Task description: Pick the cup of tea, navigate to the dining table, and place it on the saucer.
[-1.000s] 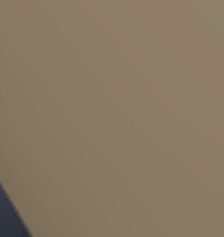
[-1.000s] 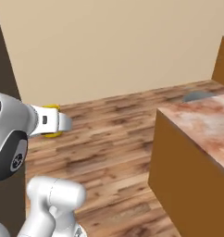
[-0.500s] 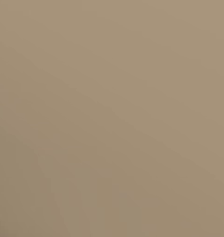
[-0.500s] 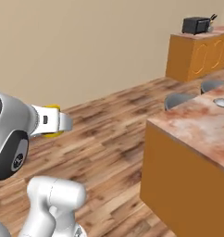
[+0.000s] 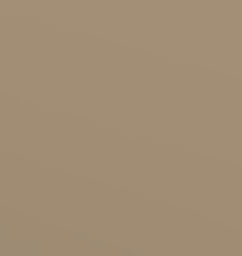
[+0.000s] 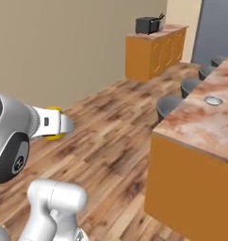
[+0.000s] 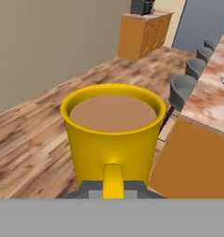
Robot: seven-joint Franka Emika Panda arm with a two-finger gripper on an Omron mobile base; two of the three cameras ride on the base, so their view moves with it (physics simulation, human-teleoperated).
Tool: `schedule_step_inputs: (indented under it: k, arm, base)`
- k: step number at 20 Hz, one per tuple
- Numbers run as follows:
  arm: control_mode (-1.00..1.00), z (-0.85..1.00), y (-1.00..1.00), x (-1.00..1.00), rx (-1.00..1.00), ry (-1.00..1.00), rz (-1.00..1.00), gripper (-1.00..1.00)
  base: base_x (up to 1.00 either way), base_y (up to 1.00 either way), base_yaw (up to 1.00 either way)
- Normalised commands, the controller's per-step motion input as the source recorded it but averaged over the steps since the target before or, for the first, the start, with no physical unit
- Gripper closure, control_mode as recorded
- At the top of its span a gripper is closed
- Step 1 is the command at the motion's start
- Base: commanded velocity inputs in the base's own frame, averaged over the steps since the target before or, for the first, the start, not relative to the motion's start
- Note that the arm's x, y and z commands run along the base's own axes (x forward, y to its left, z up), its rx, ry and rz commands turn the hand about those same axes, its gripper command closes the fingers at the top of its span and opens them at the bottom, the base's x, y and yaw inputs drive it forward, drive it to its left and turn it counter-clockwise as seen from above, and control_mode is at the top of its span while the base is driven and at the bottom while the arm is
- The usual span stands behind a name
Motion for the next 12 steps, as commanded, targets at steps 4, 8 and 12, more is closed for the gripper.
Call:
schedule_step_inputs:
  k: [4,8,12]
  arm:
    - [1.0,0.0,0.0,0.0,0.0,0.0,0.0,1.0]
    - [1.0,0.0,0.0,0.0,0.0,0.0,0.0,1.0]
    - [1.0,0.0,0.0,0.0,0.0,0.0,0.0,1.0]
  base:
    - [0.79,1.0,-0.45]
    - [0.84,1.0,-0.43]
    - [0.86,0.99,-0.49]
